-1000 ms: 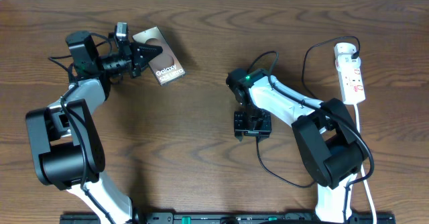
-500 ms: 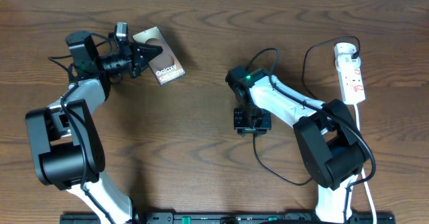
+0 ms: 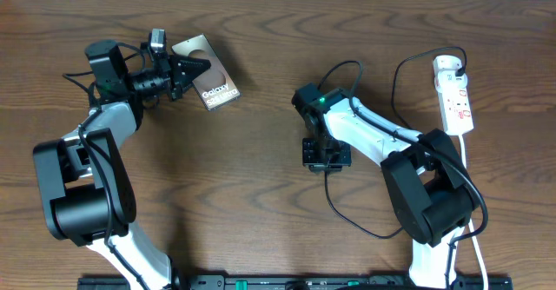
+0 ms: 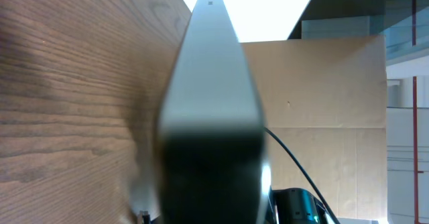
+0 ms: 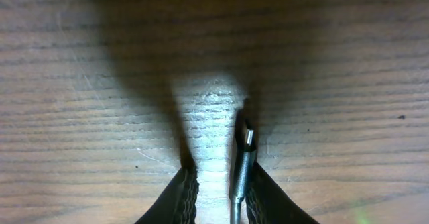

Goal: Plug charger to phone and switch on socket
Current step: 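Lower the right gripper and grasp the cable's metal plug, then lift the plug with the right gripper toward the phone's bottom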

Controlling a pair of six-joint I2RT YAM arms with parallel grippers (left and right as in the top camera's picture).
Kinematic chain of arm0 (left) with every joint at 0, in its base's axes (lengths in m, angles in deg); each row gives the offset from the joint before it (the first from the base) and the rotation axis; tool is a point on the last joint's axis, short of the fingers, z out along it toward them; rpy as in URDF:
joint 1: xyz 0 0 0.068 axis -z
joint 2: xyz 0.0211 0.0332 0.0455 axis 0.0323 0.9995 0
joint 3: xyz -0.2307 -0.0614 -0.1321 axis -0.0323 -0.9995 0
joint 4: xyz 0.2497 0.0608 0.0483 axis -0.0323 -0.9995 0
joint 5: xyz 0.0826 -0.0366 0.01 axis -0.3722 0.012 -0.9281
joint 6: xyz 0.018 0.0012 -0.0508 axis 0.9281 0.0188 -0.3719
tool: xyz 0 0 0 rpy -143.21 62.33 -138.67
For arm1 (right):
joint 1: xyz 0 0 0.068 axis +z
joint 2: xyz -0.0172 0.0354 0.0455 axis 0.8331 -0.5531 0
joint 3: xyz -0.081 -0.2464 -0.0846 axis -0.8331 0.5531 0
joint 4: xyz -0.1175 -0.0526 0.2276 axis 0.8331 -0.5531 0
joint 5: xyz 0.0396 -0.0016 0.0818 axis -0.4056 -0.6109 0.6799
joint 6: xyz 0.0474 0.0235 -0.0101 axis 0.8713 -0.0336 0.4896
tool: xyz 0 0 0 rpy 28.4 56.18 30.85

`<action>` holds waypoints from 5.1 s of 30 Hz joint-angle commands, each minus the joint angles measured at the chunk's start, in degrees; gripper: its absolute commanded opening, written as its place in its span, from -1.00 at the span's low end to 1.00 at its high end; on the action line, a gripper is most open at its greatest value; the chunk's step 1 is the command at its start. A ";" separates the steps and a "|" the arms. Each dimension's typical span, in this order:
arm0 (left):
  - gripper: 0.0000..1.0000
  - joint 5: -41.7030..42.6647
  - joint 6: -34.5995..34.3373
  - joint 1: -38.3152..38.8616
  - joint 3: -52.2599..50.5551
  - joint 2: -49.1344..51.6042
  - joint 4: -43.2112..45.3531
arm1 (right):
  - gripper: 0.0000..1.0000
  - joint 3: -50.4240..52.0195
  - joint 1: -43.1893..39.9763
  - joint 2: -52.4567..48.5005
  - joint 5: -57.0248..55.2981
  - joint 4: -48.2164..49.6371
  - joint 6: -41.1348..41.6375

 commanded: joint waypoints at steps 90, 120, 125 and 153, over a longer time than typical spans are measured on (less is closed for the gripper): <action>-0.86 2.23 0.13 -0.09 1.16 -0.52 0.46 | -0.98 -0.17 1.36 -2.78 -0.90 3.13 0.70; -0.85 4.70 -4.87 -0.46 1.16 -0.55 6.03 | -0.98 -32.44 -2.80 6.10 44.65 -9.25 -28.13; -0.86 4.59 -14.10 -0.46 1.16 -0.55 17.27 | -0.98 -32.17 -5.29 5.99 59.82 -11.17 -36.68; -0.85 1.92 -28.61 -0.46 1.16 -0.55 34.45 | -0.98 -32.15 -6.91 -8.85 79.43 -10.23 -54.05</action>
